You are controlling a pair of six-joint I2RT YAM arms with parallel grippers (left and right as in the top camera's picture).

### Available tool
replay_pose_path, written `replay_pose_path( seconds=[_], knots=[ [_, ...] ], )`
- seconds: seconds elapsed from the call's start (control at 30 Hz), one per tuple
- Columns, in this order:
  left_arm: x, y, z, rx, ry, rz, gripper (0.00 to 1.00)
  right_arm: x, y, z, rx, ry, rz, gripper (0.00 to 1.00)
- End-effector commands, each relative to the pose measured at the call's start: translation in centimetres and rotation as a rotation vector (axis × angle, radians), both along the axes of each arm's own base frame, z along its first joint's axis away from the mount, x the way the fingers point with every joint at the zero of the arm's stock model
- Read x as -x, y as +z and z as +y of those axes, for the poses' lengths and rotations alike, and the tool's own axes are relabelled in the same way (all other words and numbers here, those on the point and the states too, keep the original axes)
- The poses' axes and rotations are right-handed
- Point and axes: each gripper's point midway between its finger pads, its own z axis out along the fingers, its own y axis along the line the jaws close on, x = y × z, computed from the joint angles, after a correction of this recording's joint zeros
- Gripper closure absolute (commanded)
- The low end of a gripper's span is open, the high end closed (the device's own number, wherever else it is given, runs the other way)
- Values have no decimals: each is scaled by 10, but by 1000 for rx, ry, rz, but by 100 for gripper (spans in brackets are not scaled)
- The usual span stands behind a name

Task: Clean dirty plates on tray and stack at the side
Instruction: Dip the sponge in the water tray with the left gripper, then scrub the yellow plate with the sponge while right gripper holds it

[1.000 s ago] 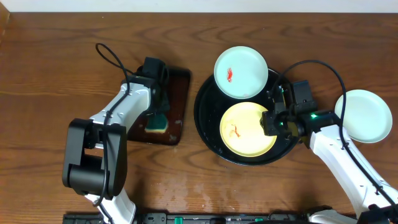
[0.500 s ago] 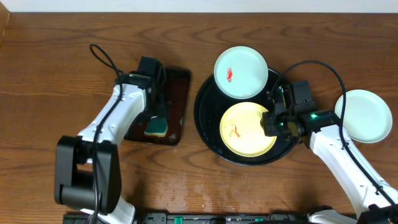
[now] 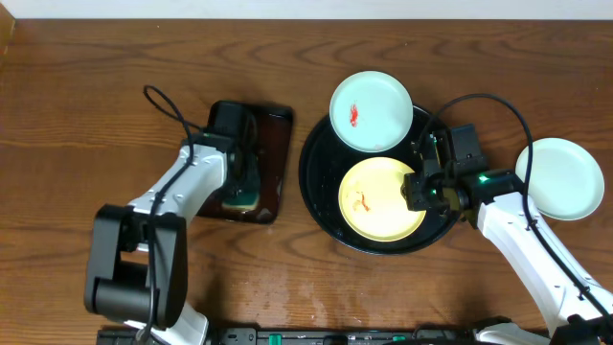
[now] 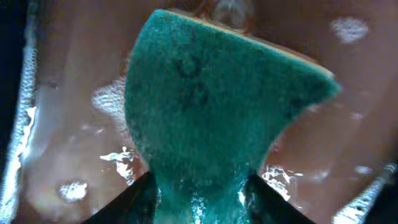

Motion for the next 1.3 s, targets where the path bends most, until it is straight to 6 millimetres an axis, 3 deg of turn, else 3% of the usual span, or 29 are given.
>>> replay_pose_path(
  seconds=[0.0,0.07,0.2,0.43,0.5,0.67,0.9,1.07,1.17,1.27],
  knots=[
    [13,-19,1,2,-2,55,73,-3,7,4,-13,-1,-14,53],
    [12,-17,0,3,-2,54,92,-3,7,4,-13,-2,-14,54],
    [6,3,-1,5,-2,38,93,-6,6,-4,2,-57,-12,55],
    [-12,72,-12,18,-49,-45,93,-13,4,-30,-7,-153,-5,60],
    [-14,97,-23,30,-83,-89,92,-10,-2,-33,-11,-142,14,62],
    [0,132,-66,133,-183,-153,93,-8,-27,-33,1,-131,78,67],
    [19,134,-117,178,-225,-152,93,-20,-63,-33,14,-126,123,75],
    [19,130,-150,219,-247,-182,92,-16,-81,-34,25,-128,175,80],
    [18,126,-167,240,-253,-192,93,-13,-89,-35,30,-128,199,96],
    [18,119,-187,281,-266,-186,92,-10,-91,-35,32,-129,214,99]
  ],
)
